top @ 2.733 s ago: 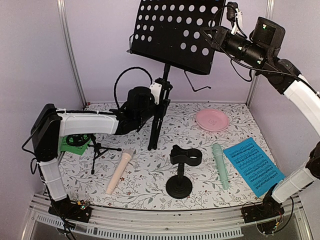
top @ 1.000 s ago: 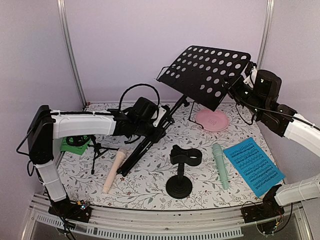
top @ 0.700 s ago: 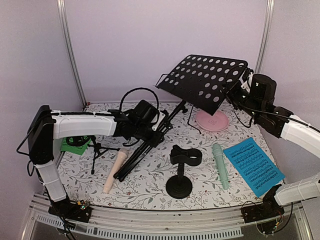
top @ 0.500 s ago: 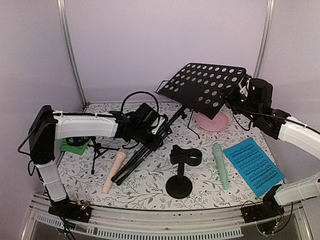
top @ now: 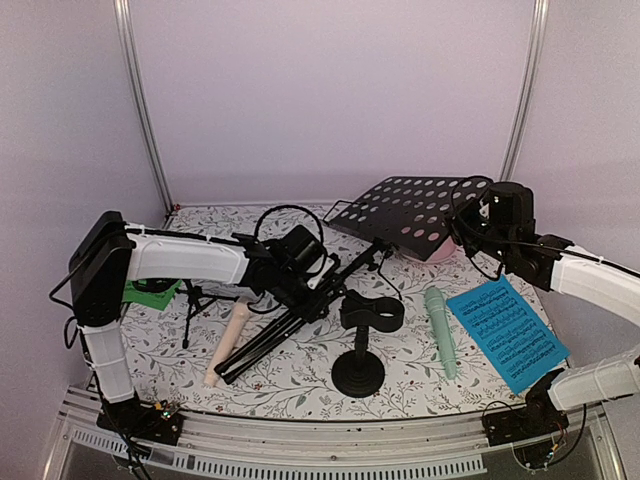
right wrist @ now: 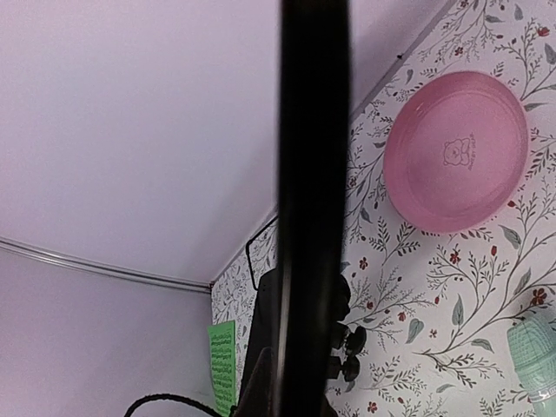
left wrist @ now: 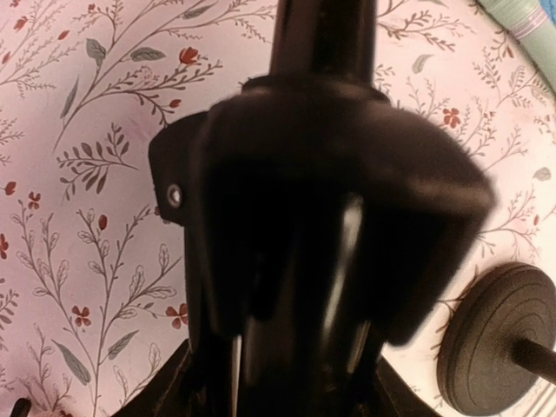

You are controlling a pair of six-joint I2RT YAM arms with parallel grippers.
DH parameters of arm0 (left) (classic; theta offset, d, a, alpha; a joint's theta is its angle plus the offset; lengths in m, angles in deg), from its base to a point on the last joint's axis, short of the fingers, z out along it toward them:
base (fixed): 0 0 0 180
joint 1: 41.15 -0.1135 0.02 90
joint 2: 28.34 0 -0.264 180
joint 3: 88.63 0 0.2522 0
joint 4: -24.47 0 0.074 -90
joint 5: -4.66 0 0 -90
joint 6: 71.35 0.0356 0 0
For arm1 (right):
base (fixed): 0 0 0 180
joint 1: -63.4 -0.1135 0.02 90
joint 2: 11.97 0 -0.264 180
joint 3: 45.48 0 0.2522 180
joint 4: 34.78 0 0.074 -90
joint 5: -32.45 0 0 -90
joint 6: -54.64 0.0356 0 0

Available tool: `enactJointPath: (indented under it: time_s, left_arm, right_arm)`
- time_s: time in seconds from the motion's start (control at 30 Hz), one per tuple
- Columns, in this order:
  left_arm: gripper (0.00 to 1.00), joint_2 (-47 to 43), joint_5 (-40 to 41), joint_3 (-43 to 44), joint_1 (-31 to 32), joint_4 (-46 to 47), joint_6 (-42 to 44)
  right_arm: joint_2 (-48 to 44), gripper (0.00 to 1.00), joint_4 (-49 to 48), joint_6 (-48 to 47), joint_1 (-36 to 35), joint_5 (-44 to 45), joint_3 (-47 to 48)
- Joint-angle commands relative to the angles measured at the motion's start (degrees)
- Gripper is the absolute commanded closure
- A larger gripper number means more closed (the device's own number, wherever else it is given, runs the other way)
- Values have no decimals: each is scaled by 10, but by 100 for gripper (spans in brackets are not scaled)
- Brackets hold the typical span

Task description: Pack up the instrument practice props

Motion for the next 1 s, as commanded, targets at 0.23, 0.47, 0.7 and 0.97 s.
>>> enactJointPath:
  time_s: [0.23, 0.47, 0.7, 0.97]
  left_arm:
    - [100, 26, -8, 6, -32, 17, -197]
    - [100, 30, -14, 4, -38, -4, -197]
    - [100, 66, -21, 14, -40, -24, -202]
    - [91, 73, -25, 30, -40, -46, -196]
  right_arm:
    - [-3, 91, -18, 45, 24, 14, -44]
    - [-3, 71, 2, 50, 25, 15, -38]
    - [-24, 39, 53, 50, 26, 36, -15]
    - [-73, 33, 100, 32, 31, 70, 2]
